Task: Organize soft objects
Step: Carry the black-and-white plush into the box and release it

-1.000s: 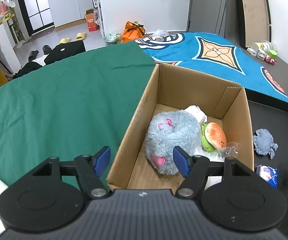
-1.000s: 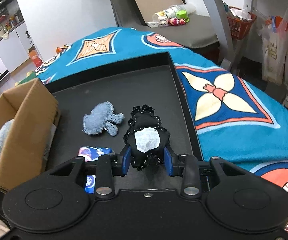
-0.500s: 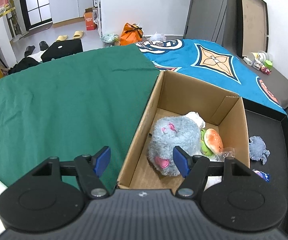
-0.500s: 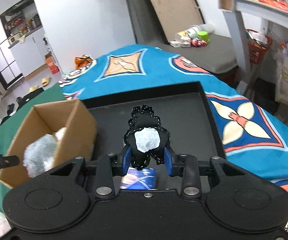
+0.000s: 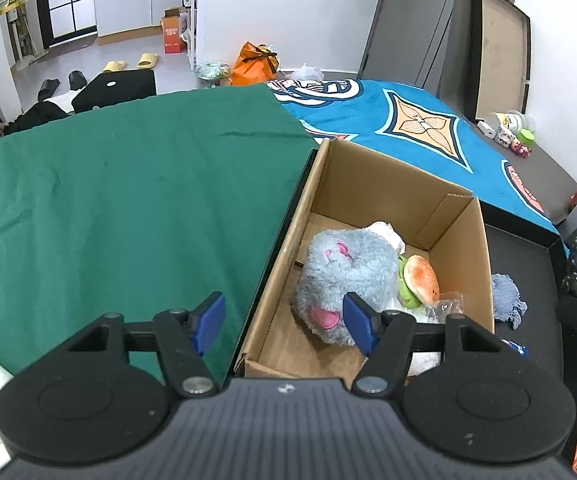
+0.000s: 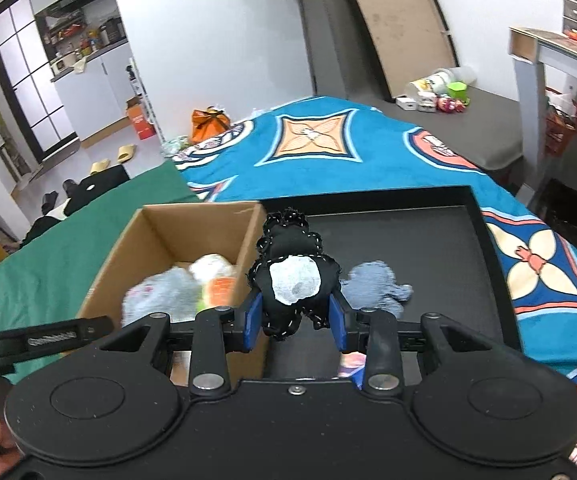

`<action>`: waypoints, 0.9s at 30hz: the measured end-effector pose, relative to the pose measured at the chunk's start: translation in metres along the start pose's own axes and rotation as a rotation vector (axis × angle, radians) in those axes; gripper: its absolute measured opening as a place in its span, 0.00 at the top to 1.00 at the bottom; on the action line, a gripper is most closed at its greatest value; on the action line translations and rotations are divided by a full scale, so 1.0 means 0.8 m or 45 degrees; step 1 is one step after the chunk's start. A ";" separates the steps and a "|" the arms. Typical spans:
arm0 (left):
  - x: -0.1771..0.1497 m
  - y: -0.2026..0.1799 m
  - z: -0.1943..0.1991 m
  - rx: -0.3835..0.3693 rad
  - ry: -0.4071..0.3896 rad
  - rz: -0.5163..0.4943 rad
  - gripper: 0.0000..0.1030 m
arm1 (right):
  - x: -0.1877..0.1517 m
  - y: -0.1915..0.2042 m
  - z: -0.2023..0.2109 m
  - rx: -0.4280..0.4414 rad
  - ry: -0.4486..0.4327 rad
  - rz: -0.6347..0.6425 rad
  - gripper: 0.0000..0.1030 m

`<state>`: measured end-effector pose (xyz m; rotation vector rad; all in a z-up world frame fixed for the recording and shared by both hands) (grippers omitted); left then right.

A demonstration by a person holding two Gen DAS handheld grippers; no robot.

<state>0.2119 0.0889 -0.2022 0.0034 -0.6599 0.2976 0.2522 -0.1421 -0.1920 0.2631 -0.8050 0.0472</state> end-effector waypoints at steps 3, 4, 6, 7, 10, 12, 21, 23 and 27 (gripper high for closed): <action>0.000 0.002 0.000 -0.013 -0.004 0.003 0.39 | 0.000 0.019 0.004 0.021 0.003 0.006 0.66; 0.000 0.003 0.000 -0.015 -0.003 0.006 0.39 | 0.000 0.025 0.005 0.029 0.004 0.007 0.66; -0.001 0.007 0.001 -0.025 -0.001 0.015 0.45 | -0.001 0.037 0.008 0.043 0.006 0.014 0.66; -0.001 0.008 0.001 -0.032 -0.001 0.018 0.46 | -0.001 0.043 0.009 0.050 0.007 0.019 0.66; -0.002 0.011 0.003 -0.049 -0.009 0.022 0.52 | -0.003 0.056 0.010 0.066 0.017 0.025 0.65; -0.002 0.013 0.001 -0.056 -0.003 0.029 0.58 | -0.005 0.065 0.009 0.072 0.024 0.032 0.65; -0.011 0.027 -0.007 -0.076 0.029 0.069 0.85 | -0.011 0.094 0.008 0.093 0.045 0.042 0.65; -0.012 0.030 -0.006 -0.082 0.028 0.080 0.87 | -0.012 0.099 0.008 0.097 0.049 0.036 0.65; -0.011 0.028 -0.003 -0.090 0.020 0.073 0.88 | -0.016 0.106 0.003 0.103 0.064 0.029 0.62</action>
Point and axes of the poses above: each gripper's, at about its wrist camera, not at the fingertips, and z roughly against the way its jaws point, y to its left, x to its top, the point moved 8 cm from there along -z, roughly the way its jaws point, and after that the axes turned 3 degrees about -z, right-handed, at the moved point
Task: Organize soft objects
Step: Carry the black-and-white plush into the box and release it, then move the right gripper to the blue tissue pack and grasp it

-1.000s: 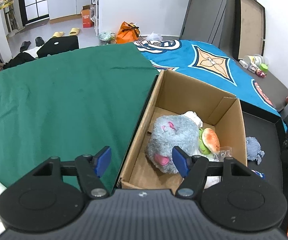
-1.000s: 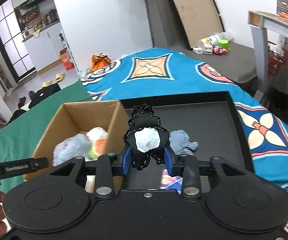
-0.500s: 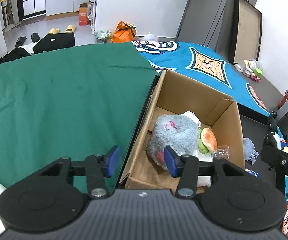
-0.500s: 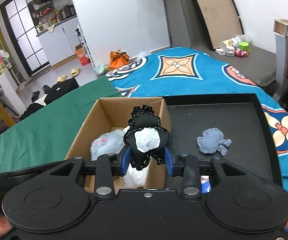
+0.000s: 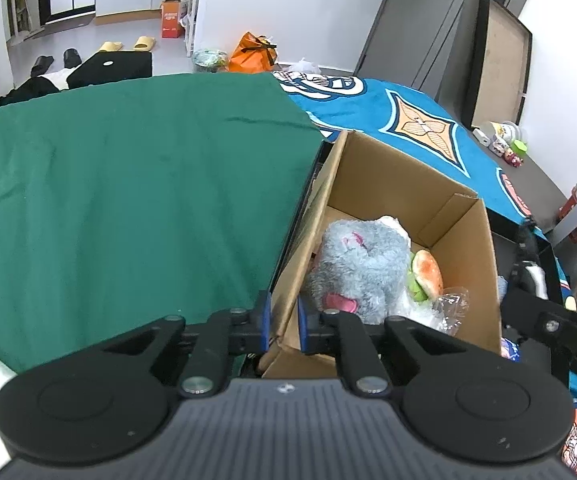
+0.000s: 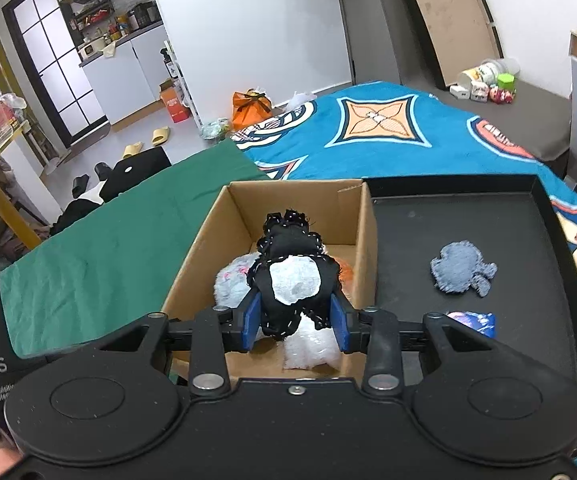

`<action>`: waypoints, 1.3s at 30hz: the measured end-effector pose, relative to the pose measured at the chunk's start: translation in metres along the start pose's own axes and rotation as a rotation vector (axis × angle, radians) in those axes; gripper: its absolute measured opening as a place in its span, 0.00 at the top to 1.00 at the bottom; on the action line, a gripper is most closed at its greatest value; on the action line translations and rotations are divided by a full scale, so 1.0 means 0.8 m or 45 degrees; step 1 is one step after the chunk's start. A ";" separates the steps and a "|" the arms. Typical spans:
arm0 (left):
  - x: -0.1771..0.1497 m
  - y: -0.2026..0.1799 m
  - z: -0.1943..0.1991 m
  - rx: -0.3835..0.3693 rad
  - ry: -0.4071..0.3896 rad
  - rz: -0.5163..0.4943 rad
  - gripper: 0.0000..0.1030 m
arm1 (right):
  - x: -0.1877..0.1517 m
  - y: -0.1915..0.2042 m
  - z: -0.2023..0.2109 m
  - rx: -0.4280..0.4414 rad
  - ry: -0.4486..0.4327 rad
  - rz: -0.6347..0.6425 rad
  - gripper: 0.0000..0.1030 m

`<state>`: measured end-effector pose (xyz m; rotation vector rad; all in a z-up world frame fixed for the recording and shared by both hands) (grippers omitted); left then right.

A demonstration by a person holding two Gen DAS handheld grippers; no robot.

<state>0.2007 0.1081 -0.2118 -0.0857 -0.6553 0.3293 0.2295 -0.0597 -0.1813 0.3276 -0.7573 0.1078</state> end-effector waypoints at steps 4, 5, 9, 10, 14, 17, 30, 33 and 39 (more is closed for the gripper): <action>0.001 0.002 -0.001 -0.007 0.009 0.020 0.88 | -0.003 0.010 -0.006 0.043 0.021 -0.030 0.50; 0.002 0.002 -0.001 -0.005 0.010 0.024 0.87 | -0.004 0.013 -0.008 0.065 0.035 -0.034 0.45; 0.006 -0.001 0.005 0.016 -0.015 0.003 0.86 | -0.008 0.014 -0.008 0.075 0.052 -0.027 0.45; 0.007 -0.002 0.006 0.019 -0.018 -0.002 0.85 | -0.008 0.009 -0.007 0.064 0.050 -0.027 0.45; 0.006 -0.006 0.004 0.018 -0.007 -0.008 0.84 | -0.004 -0.018 0.000 0.034 0.035 -0.070 0.45; 0.007 -0.007 0.005 0.027 -0.010 -0.008 0.84 | 0.000 -0.039 0.005 0.009 0.014 -0.092 0.45; 0.008 -0.018 0.007 0.060 -0.015 -0.034 0.62 | -0.009 -0.122 0.006 -0.101 0.010 -0.187 0.45; 0.007 -0.023 0.004 0.078 -0.012 -0.060 0.60 | -0.019 -0.134 0.001 -0.112 0.030 -0.207 0.43; 0.005 -0.027 -0.001 0.097 0.004 -0.084 0.60 | -0.040 -0.152 -0.018 -0.151 0.075 -0.210 0.36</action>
Point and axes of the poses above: each gripper's, at about its wrist camera, not at the fingertips, and z roughly against the way its jaws point, y to its left, x to its top, the point moved 8 cm from there along -z, roughly the way its jaws point, and after that the axes turned 3 degrees about -z, right-handed, at the moved point
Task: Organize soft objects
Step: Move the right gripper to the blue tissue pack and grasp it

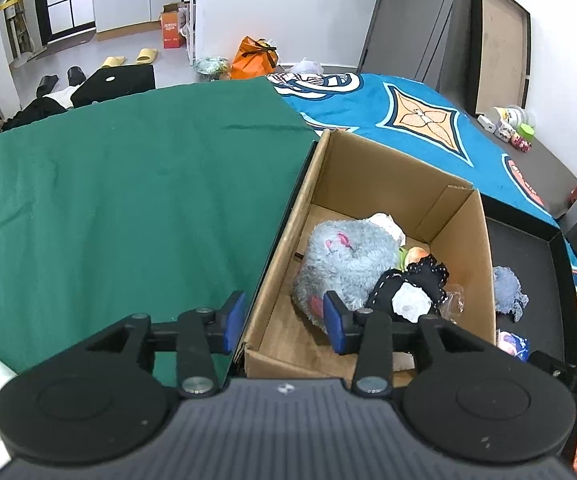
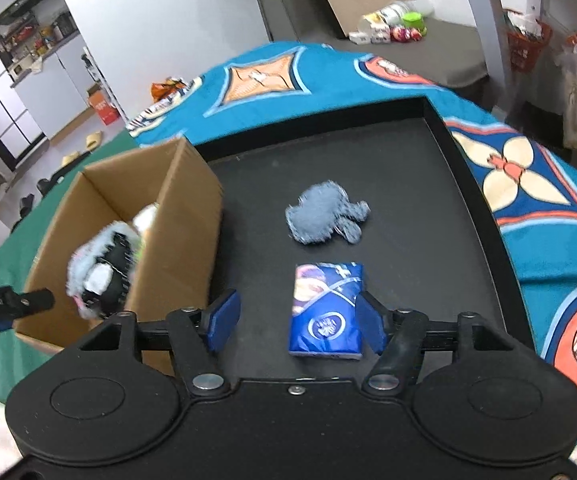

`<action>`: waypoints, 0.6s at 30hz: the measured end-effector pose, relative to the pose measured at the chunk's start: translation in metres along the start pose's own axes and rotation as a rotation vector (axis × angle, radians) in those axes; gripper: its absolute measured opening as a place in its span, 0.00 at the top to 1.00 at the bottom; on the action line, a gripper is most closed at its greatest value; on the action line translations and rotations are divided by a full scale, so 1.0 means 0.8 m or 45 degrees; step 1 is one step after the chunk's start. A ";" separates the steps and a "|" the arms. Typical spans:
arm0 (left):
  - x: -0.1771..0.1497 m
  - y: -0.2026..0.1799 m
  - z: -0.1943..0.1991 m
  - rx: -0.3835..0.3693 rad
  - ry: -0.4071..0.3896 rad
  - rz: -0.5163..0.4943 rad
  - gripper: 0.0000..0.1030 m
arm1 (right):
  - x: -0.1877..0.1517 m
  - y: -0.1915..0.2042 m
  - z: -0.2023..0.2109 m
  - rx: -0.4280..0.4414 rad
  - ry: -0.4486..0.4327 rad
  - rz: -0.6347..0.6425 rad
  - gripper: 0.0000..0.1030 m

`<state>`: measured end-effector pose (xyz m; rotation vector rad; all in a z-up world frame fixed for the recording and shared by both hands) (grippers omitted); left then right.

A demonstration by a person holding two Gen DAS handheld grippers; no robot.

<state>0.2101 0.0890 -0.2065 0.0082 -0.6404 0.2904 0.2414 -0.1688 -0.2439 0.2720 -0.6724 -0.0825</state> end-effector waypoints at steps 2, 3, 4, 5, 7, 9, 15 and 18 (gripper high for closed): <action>0.000 -0.001 -0.001 0.007 0.002 -0.007 0.60 | -0.005 -0.004 -0.009 -0.017 0.020 -0.005 0.34; 0.000 -0.002 -0.002 0.010 0.004 -0.009 0.59 | -0.008 -0.006 -0.014 -0.027 0.029 -0.005 0.31; 0.000 -0.004 -0.003 0.014 0.007 -0.011 0.59 | -0.011 -0.007 -0.019 -0.033 0.037 -0.001 0.30; 0.000 -0.005 -0.004 0.022 0.007 -0.016 0.59 | -0.013 -0.007 -0.023 -0.037 0.042 0.004 0.27; 0.000 -0.009 -0.005 0.031 0.005 -0.027 0.57 | -0.017 -0.007 -0.031 -0.057 0.055 0.019 0.26; 0.001 -0.012 -0.008 0.041 0.006 -0.033 0.55 | -0.021 -0.008 -0.040 -0.088 0.063 0.037 0.25; -0.001 -0.017 -0.009 0.076 0.003 -0.057 0.52 | -0.033 -0.006 -0.064 -0.126 0.115 0.077 0.25; -0.001 -0.019 -0.009 0.093 0.002 -0.068 0.51 | -0.039 -0.008 -0.074 -0.147 0.139 0.098 0.24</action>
Point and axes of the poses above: each gripper's, at about its wrist camera, not at the fingertips, and z roughly against the way its jaws point, y to its left, x to its top, the point moved 8 cm from there along -z, roughly the way its jaws point, and after that the axes turned 3 degrees about -z, right-handed, at the moved point
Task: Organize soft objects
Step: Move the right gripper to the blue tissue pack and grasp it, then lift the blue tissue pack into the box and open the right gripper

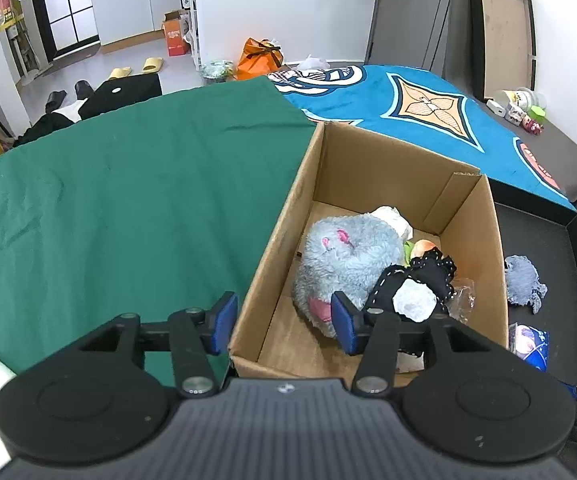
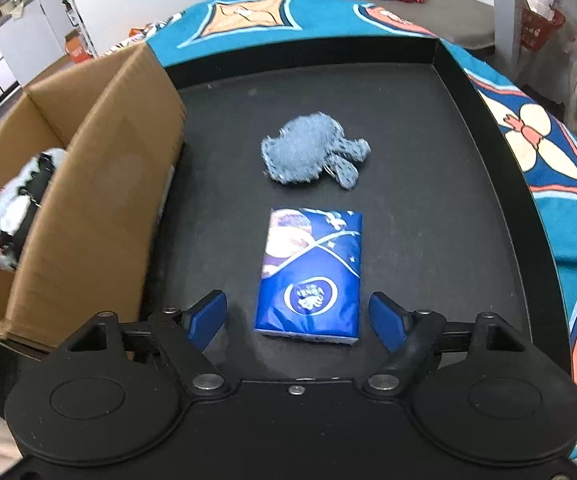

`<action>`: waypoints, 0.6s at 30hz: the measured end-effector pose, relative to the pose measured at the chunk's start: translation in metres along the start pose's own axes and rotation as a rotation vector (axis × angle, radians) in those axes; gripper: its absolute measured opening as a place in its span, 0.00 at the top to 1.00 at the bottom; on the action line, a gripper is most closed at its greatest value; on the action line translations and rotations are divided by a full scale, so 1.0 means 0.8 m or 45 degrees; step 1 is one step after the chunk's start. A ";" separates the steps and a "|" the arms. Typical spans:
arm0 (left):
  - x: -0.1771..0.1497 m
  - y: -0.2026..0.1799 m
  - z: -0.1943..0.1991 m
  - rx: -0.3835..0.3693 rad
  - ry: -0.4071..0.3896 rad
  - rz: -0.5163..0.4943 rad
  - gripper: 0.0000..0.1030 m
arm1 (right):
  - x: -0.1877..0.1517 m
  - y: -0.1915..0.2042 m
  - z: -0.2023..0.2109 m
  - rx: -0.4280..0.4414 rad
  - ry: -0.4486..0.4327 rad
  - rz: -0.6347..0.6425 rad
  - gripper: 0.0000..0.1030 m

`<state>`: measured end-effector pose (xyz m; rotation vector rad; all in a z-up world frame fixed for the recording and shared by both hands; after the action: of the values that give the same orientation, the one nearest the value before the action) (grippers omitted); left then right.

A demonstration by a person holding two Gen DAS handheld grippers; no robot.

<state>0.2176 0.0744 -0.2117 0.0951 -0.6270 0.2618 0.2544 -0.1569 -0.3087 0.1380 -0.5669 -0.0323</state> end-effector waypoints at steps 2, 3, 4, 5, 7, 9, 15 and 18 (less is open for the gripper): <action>0.000 -0.002 0.000 0.011 -0.002 -0.011 0.50 | -0.003 -0.003 -0.004 -0.015 0.007 -0.001 0.25; 0.000 -0.003 0.000 0.016 -0.002 -0.016 0.50 | -0.003 -0.003 -0.004 -0.028 -0.005 0.014 0.25; 0.000 -0.003 0.000 0.020 -0.002 -0.018 0.49 | -0.004 -0.003 -0.004 -0.043 -0.007 0.032 0.26; 0.000 -0.004 0.000 0.024 -0.002 -0.019 0.49 | -0.004 -0.004 -0.004 -0.053 -0.009 0.049 0.30; 0.000 -0.005 0.000 0.029 -0.002 -0.023 0.49 | -0.005 -0.007 -0.004 -0.074 -0.012 0.071 0.44; 0.000 -0.007 0.000 0.036 -0.002 -0.029 0.49 | -0.005 -0.012 -0.001 -0.087 -0.028 0.077 0.50; 0.001 -0.008 0.000 0.037 -0.008 -0.034 0.49 | 0.000 -0.035 0.011 -0.062 -0.033 0.014 0.51; 0.000 -0.009 0.001 0.038 -0.014 -0.040 0.49 | 0.001 -0.042 0.018 -0.060 -0.046 0.000 0.51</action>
<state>0.2193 0.0672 -0.2107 0.1353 -0.6317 0.2402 0.2479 -0.1917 -0.3010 0.0915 -0.6016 -0.0479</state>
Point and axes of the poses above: each gripper's, at about its wrist camera, not at the fingertips, and z roughly against the way its jaws point, y to its left, x to its top, the point moved 8 cm from there along -z, roughly the way its jaws point, and after that the axes turned 3 degrees about -z, right-handed, at the moved point
